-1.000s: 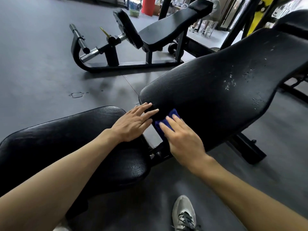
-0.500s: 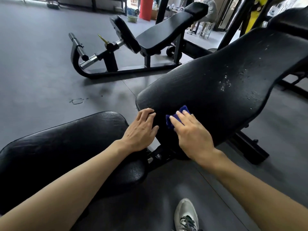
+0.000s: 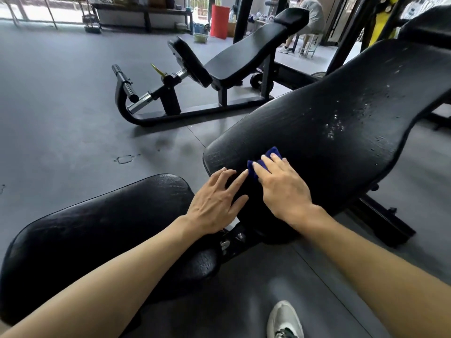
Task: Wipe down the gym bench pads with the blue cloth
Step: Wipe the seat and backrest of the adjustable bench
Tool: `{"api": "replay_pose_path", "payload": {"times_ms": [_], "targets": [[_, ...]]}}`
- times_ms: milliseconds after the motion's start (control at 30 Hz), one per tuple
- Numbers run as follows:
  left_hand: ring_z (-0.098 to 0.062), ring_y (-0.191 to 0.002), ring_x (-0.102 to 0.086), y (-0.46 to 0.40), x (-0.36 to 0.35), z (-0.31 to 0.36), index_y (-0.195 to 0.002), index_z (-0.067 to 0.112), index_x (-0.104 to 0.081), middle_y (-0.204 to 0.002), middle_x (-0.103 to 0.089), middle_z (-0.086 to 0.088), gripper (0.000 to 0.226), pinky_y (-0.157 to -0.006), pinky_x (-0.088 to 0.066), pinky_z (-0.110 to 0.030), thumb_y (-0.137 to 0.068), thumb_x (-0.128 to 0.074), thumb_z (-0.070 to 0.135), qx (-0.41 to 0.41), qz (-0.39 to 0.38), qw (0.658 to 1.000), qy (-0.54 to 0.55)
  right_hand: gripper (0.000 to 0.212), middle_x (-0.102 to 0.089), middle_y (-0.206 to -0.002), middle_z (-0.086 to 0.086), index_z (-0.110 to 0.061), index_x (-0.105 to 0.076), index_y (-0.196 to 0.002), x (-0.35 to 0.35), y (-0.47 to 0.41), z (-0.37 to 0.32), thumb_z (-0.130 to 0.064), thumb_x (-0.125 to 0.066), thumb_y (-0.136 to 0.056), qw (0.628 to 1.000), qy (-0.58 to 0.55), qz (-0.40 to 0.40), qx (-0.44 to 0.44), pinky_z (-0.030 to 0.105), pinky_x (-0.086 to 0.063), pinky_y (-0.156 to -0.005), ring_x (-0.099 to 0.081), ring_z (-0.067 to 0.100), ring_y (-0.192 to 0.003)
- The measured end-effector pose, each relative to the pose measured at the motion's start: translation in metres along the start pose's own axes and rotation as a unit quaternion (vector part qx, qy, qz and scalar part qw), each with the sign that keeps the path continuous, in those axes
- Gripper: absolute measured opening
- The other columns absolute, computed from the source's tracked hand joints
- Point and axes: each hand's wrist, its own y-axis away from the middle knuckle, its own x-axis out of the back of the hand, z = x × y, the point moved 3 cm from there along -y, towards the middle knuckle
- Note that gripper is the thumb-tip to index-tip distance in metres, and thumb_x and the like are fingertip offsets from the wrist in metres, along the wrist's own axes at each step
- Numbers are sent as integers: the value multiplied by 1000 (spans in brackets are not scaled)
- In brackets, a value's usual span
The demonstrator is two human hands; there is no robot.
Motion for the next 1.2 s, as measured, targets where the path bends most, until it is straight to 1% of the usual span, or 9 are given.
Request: {"api": "replay_pose_path", "payload": {"times_ms": [100, 200, 333, 433, 567, 767, 867, 1033, 1200], "targets": [[-27, -143, -34, -9, 0, 11, -153, 13, -42, -146, -44, -7, 70, -118, -37, -41, -99, -29, 56, 29, 18, 999, 12, 54, -21, -166, 5, -21, -27, -158, -4, -24, -3, -18, -35, -104, 999, 0, -38, -34, 37, 0, -127, -7, 22, -155], [-26, -144, -37, -13, -4, 25, -145, 7, -51, -144, -48, -8, 60, -119, -37, -40, -101, -38, 47, 15, 72, 997, 36, 55, -34, -161, 6, -19, -38, -154, 5, 35, 12, -14, -46, -100, 1000, 25, 11, -7, 37, -11, -127, -22, 21, -153], [-23, -149, -31, -14, -12, 49, -152, 15, -45, -153, -43, -3, 57, -122, -30, -45, -104, -36, 45, -18, 76, 994, 73, 52, -46, -154, 9, -15, -49, -148, 14, 94, 36, -14, -56, -96, 998, 43, 42, 26, 42, -27, -122, -37, 23, -147], [-25, -152, -27, -12, -21, 59, -154, 14, -42, -157, -40, -4, 62, -124, -21, -53, -104, -31, 48, 2, 60, 997, 52, 50, -46, -153, 12, -13, -49, -147, 12, 51, 34, -18, -44, -97, 998, 45, 51, 14, 41, -20, -125, -36, 26, -147], [-20, -155, -19, -10, -23, 58, -157, 11, -35, -162, -35, -3, 67, -127, -15, -49, -105, -25, 52, 19, 53, 998, 27, 55, -23, -165, 11, -17, -28, -157, 9, -10, 31, -18, -32, -103, 999, 15, -18, -29, 36, -4, -127, -12, 24, -155], [-17, -155, -20, -8, -27, 60, -157, 13, -37, -163, -35, 0, 64, -126, -17, -49, -105, -27, 49, 22, 78, 996, 37, 50, -48, -151, 11, -10, -51, -145, 17, 84, 49, -13, -53, -96, 997, 23, 64, 24, 40, -30, -121, -38, 25, -146], [-17, -155, -19, -7, -27, 59, -157, 14, -36, -163, -34, 0, 65, -127, -16, -48, -105, -26, 50, 20, 71, 997, 31, 51, -46, -153, 12, -11, -49, -147, 17, 50, 52, -17, -44, -97, 998, 27, 63, 5, 38, -21, -124, -35, 26, -147], [-16, -157, -13, -8, -25, 59, -159, 15, -31, -165, -30, 1, 67, -128, -11, -45, -105, -21, 52, 23, 52, 998, 20, 55, -20, -166, 9, -17, -26, -158, 14, -15, 43, -18, -32, -103, 999, 13, -24, -35, 36, -6, -126, -10, 23, -155], [-16, -156, -17, -7, -27, 59, -158, 15, -35, -164, -32, 1, 64, -127, -16, -47, -105, -25, 50, 32, 68, 997, 31, 55, -45, -154, 11, -11, -48, -148, 24, 84, 61, -13, -57, -94, 998, 32, 54, 9, 38, -26, -123, -36, 26, -147]]}}
